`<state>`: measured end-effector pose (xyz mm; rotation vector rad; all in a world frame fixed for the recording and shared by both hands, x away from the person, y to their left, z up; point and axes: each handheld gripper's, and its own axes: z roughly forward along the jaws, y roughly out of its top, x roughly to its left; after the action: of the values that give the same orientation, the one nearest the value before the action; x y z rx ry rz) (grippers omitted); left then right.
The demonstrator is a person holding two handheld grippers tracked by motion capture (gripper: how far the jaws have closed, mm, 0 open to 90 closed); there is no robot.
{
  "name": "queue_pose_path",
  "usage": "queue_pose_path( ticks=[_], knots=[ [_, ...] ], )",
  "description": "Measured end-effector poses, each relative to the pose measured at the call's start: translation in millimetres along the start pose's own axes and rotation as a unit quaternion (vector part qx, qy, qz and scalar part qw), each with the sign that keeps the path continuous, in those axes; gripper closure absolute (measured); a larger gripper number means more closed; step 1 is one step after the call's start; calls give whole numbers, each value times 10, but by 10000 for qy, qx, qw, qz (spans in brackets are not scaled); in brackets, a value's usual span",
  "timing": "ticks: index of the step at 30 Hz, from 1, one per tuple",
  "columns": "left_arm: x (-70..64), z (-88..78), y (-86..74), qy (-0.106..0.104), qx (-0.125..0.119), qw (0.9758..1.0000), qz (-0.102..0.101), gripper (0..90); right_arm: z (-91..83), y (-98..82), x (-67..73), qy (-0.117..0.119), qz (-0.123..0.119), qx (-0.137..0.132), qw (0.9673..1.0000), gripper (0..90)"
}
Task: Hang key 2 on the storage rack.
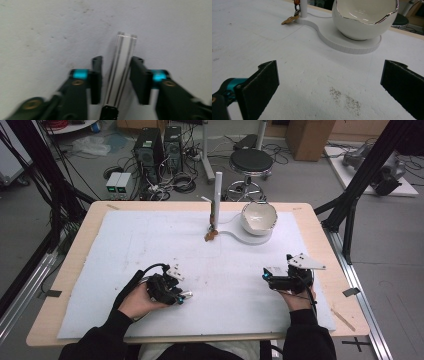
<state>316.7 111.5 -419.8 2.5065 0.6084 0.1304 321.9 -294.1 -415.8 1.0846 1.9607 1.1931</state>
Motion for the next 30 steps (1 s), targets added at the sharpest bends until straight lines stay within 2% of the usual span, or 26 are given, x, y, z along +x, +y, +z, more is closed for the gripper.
queue_pose_path(
  ticks=[1,6,8,14,15,19,21,22,23,24,25,26,28,29,30],
  knots=[
    [3,-1,2,2,4,10000,11,740,-2,0,-2,-3,13,-3,10000,8],
    [13,-23,-7,81,-84,9999,65,747,1,0,5,6,-13,17,10000,8],
    [57,-49,-17,-84,-171,9998,4,747,0,-1,7,-6,9,35,10000,8],
    [134,-123,-25,-116,-315,9992,-222,748,-6,0,-7,-23,17,-7,10000,8],
    [150,-186,-25,-50,-467,9986,-232,748,-4,0,-7,-22,9,-8,10000,8],
    [184,-311,-7,49,-532,9984,-187,748,-1,0,-2,-12,20,3,10000,8],
    [234,-428,16,114,-702,9972,-251,749,-2,1,-3,-14,14,-3,10000,8],
    [234,-428,16,114,-702,9972,-251,748,-2,1,-3,-14,14,-3,10000,8],
    [249,-476,23,118,-868,9954,-394,748,-3,1,-2,-11,20,-3,10000,8],
    [289,-575,43,133,-915,9947,-443,748,-2,1,-1,-15,15,-1,10000,8],
    [289,-575,43,133,-915,9947,-443,748,-2,1,-1,-15,15,-1,10000,8],
    [307,-629,63,222,-915,9946,-442,748,-1,0,-1,-16,17,-1,10000,8],
    [375,-794,130,365,-1057,9925,-489,748,3,-1,3,-1,27,43,10000,8],
    [375,-794,130,365,-1057,9925,-489,749,3,-1,3,-1,27,43,10000,8],
    [400,-872,167,423,-1146,9915,-446,749,3,0,5,4,20,39,10000,8]
  ],
)
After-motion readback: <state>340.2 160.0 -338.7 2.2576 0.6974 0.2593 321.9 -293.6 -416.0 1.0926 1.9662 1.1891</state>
